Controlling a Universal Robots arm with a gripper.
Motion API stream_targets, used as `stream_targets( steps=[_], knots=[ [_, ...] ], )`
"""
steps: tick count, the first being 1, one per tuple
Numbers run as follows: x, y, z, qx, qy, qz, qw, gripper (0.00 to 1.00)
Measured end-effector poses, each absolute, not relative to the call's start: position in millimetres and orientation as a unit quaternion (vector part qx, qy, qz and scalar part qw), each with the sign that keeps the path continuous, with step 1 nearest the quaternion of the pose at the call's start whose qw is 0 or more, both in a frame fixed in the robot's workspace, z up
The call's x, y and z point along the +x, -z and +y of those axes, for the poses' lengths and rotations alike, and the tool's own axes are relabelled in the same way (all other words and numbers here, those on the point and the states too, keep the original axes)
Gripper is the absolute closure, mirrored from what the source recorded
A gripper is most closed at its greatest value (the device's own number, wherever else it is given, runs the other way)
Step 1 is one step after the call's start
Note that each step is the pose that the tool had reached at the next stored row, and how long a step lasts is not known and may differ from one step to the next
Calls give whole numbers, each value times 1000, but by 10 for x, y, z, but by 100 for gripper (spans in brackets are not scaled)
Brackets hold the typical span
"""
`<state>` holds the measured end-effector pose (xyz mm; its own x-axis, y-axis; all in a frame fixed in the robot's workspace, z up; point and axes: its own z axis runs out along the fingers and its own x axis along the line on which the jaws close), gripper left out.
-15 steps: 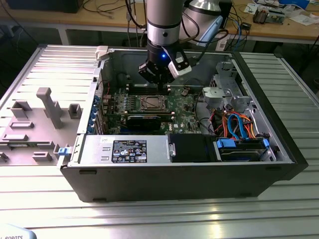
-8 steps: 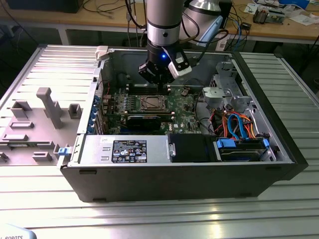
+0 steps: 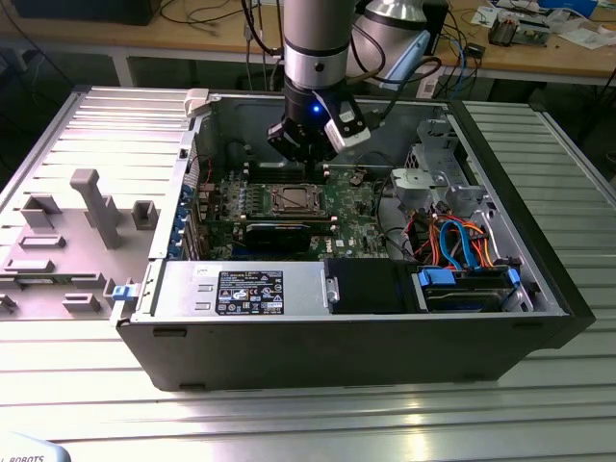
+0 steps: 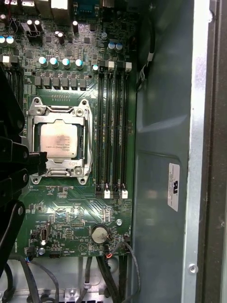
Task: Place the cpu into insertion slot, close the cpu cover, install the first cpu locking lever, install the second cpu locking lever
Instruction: 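Install the second cpu locking lever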
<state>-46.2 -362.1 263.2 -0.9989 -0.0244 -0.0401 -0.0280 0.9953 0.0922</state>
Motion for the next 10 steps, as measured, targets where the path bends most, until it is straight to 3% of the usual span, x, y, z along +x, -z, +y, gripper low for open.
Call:
stream_targets(
  steps=[10],
  knots=[
    [-463, -2642, -3689, -13, -50, 998, 19, 89]
  ],
)
